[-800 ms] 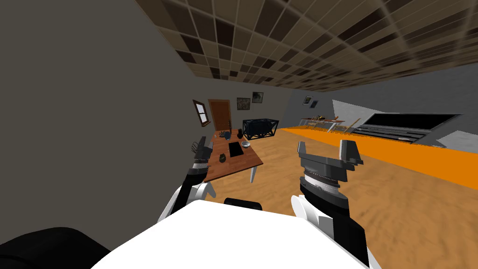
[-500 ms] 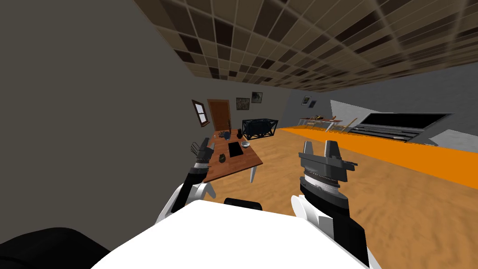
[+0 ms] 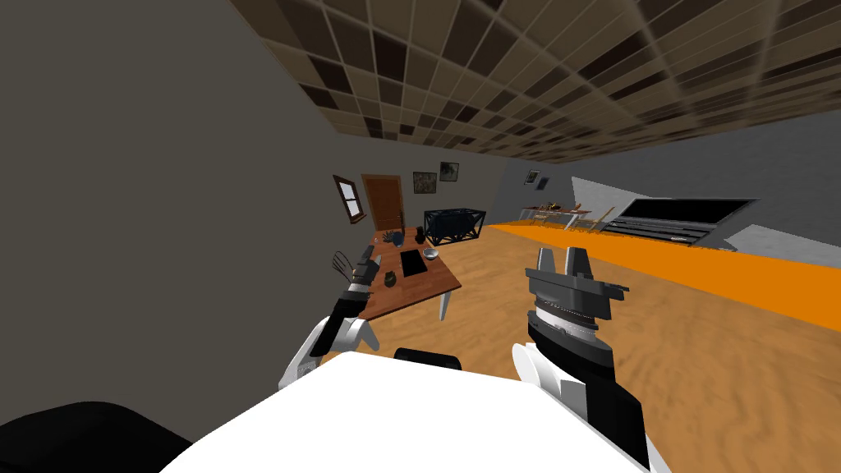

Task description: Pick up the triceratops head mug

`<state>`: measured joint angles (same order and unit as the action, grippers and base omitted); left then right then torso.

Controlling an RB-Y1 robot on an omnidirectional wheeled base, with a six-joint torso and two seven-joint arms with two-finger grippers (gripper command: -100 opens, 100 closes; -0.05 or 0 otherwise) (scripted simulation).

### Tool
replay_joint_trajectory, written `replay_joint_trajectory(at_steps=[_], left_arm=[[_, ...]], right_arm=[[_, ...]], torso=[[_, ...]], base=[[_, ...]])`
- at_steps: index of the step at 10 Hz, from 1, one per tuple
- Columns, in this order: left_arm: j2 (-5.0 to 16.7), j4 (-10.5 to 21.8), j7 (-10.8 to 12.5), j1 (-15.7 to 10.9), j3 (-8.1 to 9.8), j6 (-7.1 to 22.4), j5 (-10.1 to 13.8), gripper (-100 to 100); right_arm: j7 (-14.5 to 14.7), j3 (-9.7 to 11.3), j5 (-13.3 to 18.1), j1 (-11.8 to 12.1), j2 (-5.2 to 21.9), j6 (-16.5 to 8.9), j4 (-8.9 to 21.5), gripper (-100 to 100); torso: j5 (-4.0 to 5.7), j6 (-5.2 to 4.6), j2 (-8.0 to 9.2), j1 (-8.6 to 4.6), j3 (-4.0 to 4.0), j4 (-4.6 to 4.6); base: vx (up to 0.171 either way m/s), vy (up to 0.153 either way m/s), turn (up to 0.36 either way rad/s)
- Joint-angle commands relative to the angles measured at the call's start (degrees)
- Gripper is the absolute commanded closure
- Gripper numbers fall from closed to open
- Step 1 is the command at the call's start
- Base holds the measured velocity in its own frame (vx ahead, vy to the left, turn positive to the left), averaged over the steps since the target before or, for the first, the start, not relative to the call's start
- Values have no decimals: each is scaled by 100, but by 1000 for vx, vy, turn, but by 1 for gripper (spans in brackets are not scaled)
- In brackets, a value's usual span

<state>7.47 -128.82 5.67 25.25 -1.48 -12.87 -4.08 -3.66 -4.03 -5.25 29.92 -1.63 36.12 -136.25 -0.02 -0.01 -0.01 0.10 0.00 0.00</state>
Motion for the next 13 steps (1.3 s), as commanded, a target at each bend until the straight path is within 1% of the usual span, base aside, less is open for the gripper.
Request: replay_joint_trajectory(at_steps=[1,8,10,13], left_arm=[[54,203,88,-121,19,267,69,-100],[167,1125,551,-668,143,1502,440,-100],[191,1421,695,-856,187,1922,556,-100],[244,1870,913,-1180,262,2474,733,-100]], right_arm=[[0,0,0,0,0,0,0,0],[0,0,0,0,0,0,0,0],[0,0,0,0,0,0,0,0],[0,0,0,0,0,0,0,0]], torso=[[0,0,0,0,0,0],[-1,1,0,5,0,0],[-1,0,1,5,-1,0],[-1,1,1,4,0,0]], base=[[-8,26,-86],[-6,33,-79],[-9,38,-89],[-10,35,-86]])
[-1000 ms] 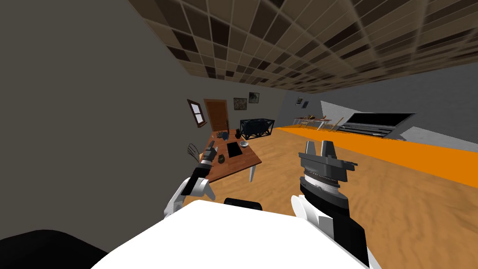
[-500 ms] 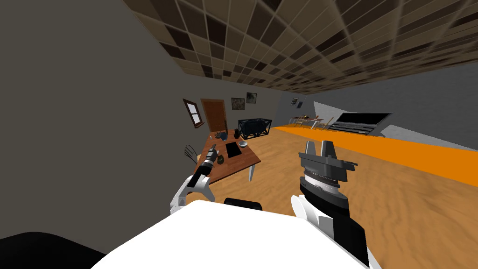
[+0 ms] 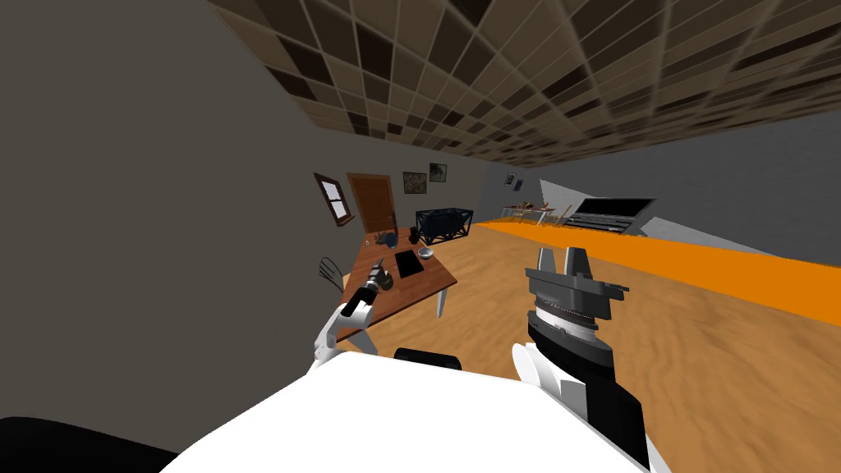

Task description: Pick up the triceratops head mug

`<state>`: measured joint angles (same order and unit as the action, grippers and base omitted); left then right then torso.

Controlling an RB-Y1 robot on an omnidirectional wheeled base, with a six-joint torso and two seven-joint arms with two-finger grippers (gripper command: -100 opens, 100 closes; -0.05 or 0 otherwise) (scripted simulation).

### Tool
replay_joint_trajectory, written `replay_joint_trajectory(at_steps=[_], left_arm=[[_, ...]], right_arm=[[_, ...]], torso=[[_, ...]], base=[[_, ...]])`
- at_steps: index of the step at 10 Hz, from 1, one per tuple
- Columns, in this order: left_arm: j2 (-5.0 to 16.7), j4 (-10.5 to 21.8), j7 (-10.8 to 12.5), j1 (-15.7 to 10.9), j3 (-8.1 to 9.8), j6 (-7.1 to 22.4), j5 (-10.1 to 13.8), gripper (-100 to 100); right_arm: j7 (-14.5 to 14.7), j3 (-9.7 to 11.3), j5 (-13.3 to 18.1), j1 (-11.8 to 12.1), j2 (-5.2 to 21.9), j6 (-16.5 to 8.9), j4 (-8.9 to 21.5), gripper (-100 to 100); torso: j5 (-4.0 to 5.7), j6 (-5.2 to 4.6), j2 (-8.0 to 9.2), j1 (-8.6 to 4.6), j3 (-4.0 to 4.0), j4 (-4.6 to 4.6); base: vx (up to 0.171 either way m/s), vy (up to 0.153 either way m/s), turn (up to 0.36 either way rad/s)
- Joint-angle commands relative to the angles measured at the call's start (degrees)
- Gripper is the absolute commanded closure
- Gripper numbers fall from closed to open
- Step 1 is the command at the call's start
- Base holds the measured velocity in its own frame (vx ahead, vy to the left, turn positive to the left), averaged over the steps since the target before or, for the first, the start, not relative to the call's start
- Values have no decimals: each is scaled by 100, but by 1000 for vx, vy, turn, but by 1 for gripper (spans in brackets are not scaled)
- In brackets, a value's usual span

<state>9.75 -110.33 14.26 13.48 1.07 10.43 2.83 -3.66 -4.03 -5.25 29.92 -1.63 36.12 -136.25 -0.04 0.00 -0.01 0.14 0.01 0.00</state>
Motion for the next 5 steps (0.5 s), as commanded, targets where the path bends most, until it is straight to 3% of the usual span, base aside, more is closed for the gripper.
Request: replay_joint_trajectory(at_steps=[1,4,5], left_arm=[[17,41,55,-3,7,186,42,-100],[101,542,274,-365,88,715,223,-100],[101,542,274,-365,88,784,223,-100]], right_arm=[[0,0,0,0,0,0,0,0],[0,0,0,0,0,0,0,0],[0,0,0,0,0,0,0,0]], torso=[[0,0,0,0,0,0],[1,1,0,-4,0,0],[1,1,2,0,-1,1]], base=[[-4,26,-33],[-8,28,-80],[-11,23,-35]])
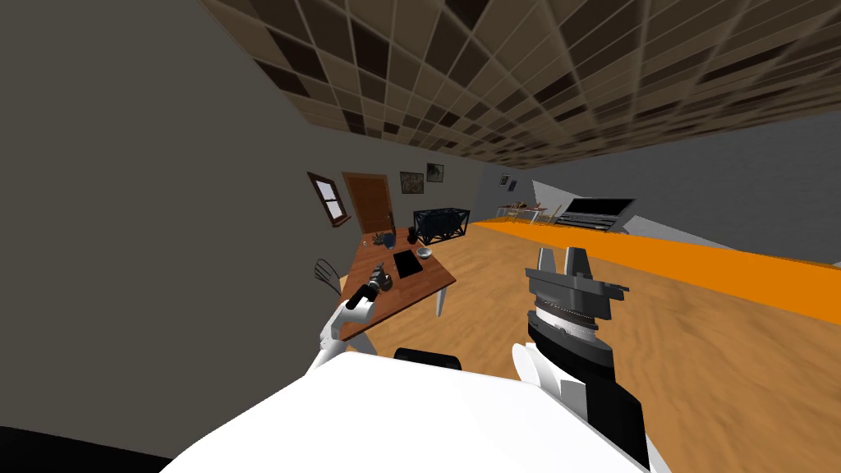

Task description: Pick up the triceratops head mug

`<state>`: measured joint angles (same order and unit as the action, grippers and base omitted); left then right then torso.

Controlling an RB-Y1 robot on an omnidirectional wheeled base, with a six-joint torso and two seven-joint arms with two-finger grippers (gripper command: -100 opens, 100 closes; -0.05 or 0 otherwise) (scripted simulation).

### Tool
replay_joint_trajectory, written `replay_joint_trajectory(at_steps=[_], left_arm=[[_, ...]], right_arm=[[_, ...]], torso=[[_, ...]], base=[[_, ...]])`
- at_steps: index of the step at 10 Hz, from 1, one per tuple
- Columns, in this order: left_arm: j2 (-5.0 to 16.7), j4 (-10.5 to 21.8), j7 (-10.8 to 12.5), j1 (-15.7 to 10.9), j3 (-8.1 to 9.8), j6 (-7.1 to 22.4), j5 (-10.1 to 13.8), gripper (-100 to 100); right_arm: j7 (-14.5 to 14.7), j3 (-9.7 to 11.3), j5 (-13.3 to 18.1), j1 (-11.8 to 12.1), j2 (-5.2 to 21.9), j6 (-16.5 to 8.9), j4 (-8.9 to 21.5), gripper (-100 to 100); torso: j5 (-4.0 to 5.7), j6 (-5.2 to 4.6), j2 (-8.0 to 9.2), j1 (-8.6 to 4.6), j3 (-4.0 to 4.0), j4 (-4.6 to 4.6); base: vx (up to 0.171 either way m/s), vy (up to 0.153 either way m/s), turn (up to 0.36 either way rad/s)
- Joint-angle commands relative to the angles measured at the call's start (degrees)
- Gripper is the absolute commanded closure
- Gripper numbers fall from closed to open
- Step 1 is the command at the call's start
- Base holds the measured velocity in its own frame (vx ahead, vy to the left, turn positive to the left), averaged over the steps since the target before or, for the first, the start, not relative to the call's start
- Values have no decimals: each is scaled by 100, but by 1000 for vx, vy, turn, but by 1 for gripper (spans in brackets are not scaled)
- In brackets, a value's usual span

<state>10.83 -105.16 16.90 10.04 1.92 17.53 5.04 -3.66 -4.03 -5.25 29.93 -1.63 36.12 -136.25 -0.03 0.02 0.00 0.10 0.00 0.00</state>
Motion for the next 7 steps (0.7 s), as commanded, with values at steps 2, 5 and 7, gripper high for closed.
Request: replay_joint_trajectory(at_steps=[2,5,7], left_arm=[[60,367,154,-271,58,411,122,-100],[131,703,293,-517,111,832,239,-100],[167,866,360,-634,136,1033,296,-100]], right_arm=[[0,0,0,0,0,0,0,0],[0,0,0,0,0,0,0,0],[0,0,0,0,0,0,0,0]], torso=[[1,-1,0,-3,0,0],[1,0,1,-4,0,0],[0,0,3,2,-1,0]], base=[[-15,16,-77],[-13,20,-56],[-18,27,-53]])
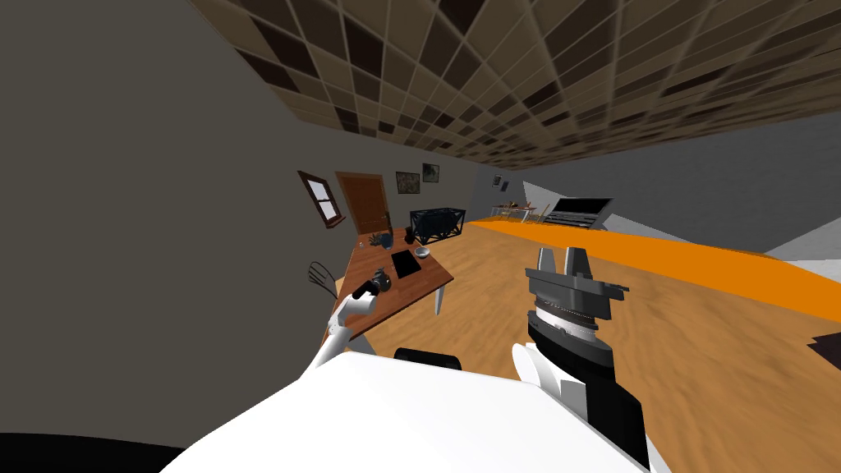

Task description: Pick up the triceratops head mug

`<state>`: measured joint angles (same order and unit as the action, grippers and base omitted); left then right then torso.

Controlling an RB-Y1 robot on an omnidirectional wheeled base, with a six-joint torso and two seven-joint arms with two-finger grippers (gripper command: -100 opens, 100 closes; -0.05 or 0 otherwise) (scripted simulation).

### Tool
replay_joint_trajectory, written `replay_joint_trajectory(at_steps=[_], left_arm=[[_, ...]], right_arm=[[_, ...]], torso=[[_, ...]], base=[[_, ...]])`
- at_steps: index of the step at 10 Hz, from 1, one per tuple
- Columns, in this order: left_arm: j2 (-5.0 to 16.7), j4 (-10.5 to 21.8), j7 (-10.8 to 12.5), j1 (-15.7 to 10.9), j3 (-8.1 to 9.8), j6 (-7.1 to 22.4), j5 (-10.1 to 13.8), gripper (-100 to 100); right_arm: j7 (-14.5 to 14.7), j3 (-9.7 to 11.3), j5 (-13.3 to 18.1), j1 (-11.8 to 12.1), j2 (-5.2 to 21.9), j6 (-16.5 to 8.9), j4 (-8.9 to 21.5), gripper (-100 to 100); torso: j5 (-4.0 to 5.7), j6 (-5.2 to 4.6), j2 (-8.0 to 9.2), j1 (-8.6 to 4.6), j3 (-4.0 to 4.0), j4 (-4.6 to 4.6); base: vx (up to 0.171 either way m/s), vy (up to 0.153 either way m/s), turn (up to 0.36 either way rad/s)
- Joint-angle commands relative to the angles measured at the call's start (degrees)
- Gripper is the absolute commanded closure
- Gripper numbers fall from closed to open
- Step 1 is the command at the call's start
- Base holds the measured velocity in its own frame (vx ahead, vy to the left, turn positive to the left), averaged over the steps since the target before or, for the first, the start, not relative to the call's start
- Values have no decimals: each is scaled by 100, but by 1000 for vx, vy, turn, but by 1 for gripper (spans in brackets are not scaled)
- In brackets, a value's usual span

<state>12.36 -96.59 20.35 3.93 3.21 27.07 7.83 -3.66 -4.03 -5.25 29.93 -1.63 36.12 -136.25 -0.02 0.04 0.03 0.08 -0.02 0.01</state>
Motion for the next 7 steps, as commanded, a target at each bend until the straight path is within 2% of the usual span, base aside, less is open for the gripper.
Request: replay_joint_trajectory(at_steps=[1,2,3,7], left_arm=[[51,167,80,-135,31,257,71,-100],[87,318,143,-239,54,428,123,-100],[87,318,143,-239,54,428,123,-100],[239,847,354,-553,123,1020,299,-100]], right_arm=[[0,0,0,0,0,0,0,0],[0,0,0,0,0,0,0,0],[0,0,0,0,0,0,0,0],[0,0,0,0,0,0,0,0]], torso=[[0,0,0,0,0,0],[1,-1,-2,-3,1,0],[0,-2,-2,-1,1,-1],[0,0,-1,2,1,0]], base=[[-9,14,-54],[-15,19,-90],[-12,15,-24],[-12,22,-61]])
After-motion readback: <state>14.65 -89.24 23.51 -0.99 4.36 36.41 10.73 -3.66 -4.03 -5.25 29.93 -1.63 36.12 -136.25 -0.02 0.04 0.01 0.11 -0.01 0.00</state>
